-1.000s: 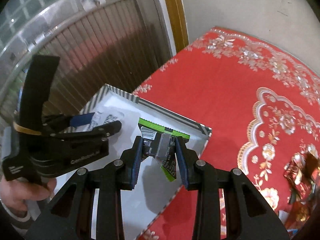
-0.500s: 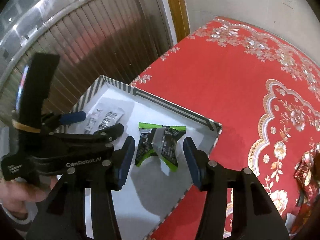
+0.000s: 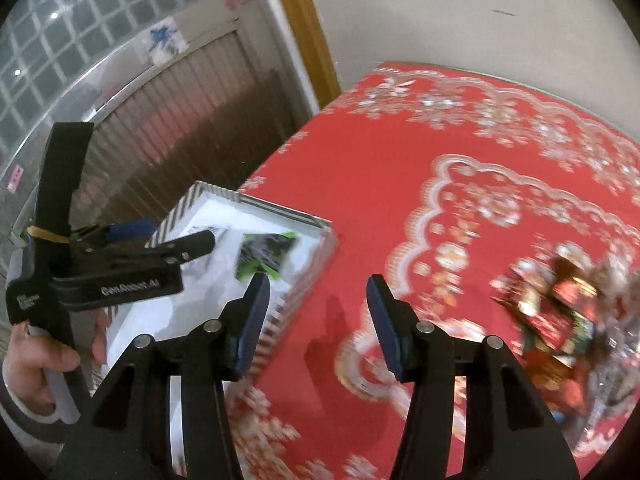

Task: Organize snacks
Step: 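Return both tools to the snack pile on the table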

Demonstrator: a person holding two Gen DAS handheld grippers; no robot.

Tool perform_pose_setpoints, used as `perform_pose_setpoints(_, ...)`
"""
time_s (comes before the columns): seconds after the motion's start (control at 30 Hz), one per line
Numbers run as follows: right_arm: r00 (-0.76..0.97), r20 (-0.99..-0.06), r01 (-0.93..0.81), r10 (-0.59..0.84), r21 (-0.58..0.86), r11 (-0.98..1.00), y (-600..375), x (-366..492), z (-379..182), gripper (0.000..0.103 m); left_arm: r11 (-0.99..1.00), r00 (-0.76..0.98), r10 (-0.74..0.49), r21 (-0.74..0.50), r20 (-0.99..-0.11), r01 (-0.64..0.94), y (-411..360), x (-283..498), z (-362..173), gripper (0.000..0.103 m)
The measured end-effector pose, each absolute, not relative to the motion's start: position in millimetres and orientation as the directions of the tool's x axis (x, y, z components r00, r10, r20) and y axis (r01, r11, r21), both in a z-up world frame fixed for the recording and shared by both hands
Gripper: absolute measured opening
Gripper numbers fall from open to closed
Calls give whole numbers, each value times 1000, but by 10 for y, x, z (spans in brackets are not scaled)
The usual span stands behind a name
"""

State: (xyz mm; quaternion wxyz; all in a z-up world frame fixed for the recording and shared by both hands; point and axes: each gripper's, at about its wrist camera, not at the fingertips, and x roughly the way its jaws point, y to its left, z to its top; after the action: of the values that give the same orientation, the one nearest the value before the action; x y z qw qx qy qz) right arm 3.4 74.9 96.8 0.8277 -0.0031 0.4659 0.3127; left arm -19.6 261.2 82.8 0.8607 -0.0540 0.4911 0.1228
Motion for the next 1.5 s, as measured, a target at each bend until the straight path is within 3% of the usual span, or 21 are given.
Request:
perform_pose_setpoints(0.53, 474, -792, -296, 384, 268, 917, -1055, -287, 1021, 51, 997, 483, 8, -28, -875, -69, 1263, 1, 889, 95)
perform_pose_setpoints(0.83, 469, -811, -243, 350, 263, 934, -1461, -336, 942, 51, 999, 453, -42, -29, -890, 36, 660, 141, 789, 95)
perform_pose_setpoints(1.3, 467, -817, -207, 338, 270, 940, -1636, -340, 913, 51, 861, 347, -306, -102, -887, 498, 55, 245, 629, 95)
perform_pose_setpoints(1.5, 469, -820, -178, 327, 276, 945, -1670, -344, 888, 51, 787, 264, -365, -145, -893, 599, -108, 311, 496, 95)
